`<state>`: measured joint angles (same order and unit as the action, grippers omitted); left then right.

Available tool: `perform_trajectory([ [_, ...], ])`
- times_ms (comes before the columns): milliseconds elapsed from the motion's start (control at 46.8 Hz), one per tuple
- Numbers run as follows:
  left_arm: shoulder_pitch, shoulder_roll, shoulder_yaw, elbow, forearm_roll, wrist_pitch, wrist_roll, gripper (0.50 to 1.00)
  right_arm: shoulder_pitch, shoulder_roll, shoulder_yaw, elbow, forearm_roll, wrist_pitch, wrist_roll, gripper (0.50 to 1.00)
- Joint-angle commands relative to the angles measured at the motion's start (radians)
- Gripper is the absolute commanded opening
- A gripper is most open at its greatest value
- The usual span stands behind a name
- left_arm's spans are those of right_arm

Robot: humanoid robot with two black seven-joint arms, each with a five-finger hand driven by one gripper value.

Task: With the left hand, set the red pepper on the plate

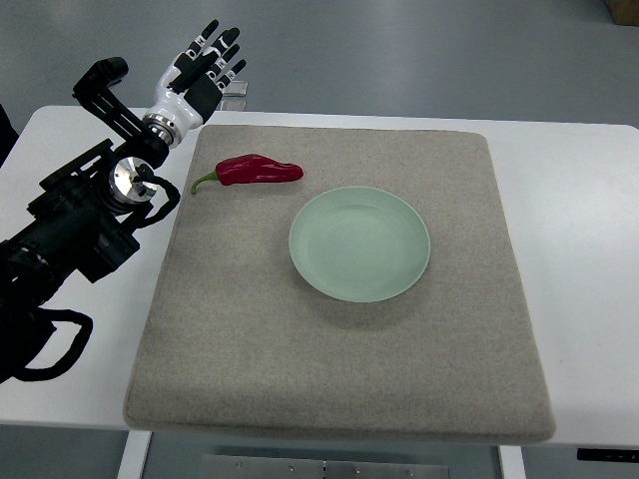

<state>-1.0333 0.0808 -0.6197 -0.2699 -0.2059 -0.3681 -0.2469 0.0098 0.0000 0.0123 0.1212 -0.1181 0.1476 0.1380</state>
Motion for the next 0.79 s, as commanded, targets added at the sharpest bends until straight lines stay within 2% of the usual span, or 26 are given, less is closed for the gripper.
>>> perform_trajectory([
  [0, -0.001, -0.001, 0.0, 0.0, 0.002, 0.002, 0.0, 0.988, -0.001, 0.0, 0.0, 0.0, 0.0, 0.0, 0.0, 0.93],
  [214, 0.001, -0.001, 0.0, -0.002, 0.006, 0.034, 0.0, 0.988, 0.001, 0.0, 0.0, 0.0, 0.0, 0.0, 0.0, 0.928],
  [491, -0.001, -0.001, 0.011, -0.002, 0.008, 0.04, 0.0, 0.988, -0.001, 0.0, 0.0, 0.0, 0.0, 0.0, 0.0, 0.928],
  [769, -0.013, -0.001, 0.021, -0.002, 0.077, 0.086, 0.001, 0.981, 0.001, 0.0, 0.0, 0.0, 0.0, 0.0, 0.0, 0.928],
])
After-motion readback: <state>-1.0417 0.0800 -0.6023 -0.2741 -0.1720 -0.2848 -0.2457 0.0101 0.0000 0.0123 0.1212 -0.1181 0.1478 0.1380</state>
